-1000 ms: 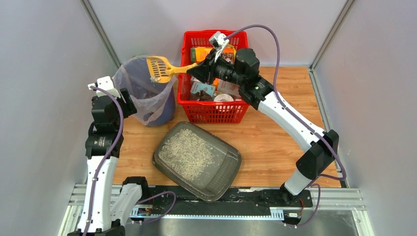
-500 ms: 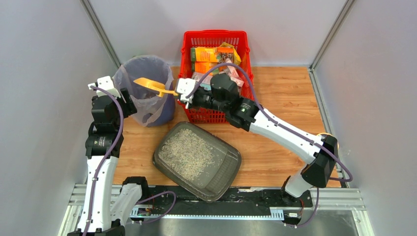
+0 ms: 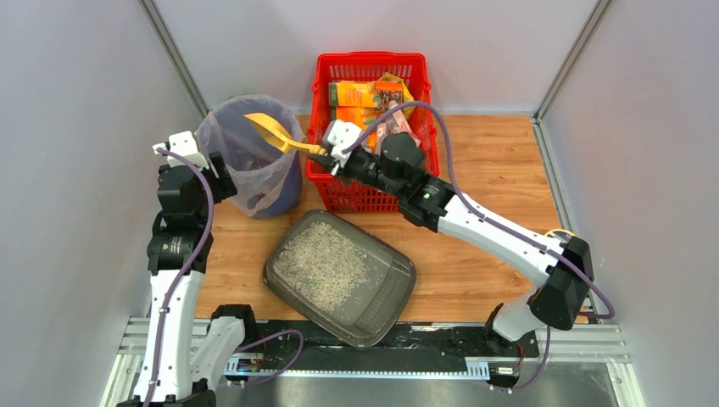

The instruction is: Clean the litter box

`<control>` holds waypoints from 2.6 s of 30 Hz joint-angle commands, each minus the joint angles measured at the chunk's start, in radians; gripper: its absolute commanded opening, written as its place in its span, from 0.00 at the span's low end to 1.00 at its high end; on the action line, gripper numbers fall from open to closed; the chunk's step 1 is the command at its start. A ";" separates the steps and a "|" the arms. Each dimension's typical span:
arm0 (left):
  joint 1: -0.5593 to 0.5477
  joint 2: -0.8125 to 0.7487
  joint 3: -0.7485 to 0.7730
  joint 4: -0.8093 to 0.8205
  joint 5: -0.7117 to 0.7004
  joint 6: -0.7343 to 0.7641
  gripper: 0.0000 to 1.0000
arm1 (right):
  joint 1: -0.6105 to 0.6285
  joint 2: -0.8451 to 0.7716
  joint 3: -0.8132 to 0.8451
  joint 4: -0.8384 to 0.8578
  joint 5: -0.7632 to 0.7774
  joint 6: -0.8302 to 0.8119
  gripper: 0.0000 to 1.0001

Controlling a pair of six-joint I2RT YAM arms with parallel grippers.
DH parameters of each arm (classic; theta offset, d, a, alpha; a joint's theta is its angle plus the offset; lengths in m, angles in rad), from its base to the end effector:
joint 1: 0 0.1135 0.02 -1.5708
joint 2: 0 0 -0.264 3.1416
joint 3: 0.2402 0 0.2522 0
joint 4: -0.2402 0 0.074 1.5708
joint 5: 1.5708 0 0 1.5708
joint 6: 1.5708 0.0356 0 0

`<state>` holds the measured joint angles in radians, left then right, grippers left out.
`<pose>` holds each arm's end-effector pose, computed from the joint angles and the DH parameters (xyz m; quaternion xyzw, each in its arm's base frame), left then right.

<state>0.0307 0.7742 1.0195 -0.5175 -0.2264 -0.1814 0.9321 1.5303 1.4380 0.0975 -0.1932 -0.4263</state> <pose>0.1587 0.0129 0.3865 -0.1517 0.7797 0.0445 0.6058 0.2137 0.2993 0.4150 -0.4942 0.5032 0.2424 0.6662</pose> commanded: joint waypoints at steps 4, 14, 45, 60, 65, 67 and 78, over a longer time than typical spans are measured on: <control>0.006 -0.036 -0.018 0.076 0.025 0.054 0.77 | -0.076 -0.209 -0.097 0.217 -0.080 0.458 0.00; 0.006 -0.104 0.007 0.137 0.187 0.028 0.77 | -0.234 -0.389 -0.221 0.082 -0.103 0.849 0.00; -0.156 0.007 -0.197 0.340 1.032 -0.446 0.01 | -0.427 -0.559 -0.597 0.068 -0.559 1.168 0.34; -0.156 0.065 -0.114 -0.004 1.246 -0.277 0.00 | -0.368 -0.570 -0.452 -0.399 -0.551 0.606 0.90; -0.156 0.066 -0.107 -0.087 1.248 -0.262 0.00 | -0.168 -0.455 -0.297 -0.635 -0.349 0.399 0.88; -0.156 0.066 -0.117 -0.081 1.247 -0.286 0.00 | -0.090 -0.420 -0.278 -0.662 -0.225 0.329 0.87; -0.146 0.057 -0.140 -0.090 1.233 -0.346 0.00 | 0.145 -0.449 -0.384 -0.593 0.192 0.210 0.72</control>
<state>-0.1223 0.8463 0.8726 -0.6212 0.9859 -0.4919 1.0172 1.1145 1.0855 -0.5316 -0.1791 -0.1371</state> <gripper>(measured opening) 0.009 0.776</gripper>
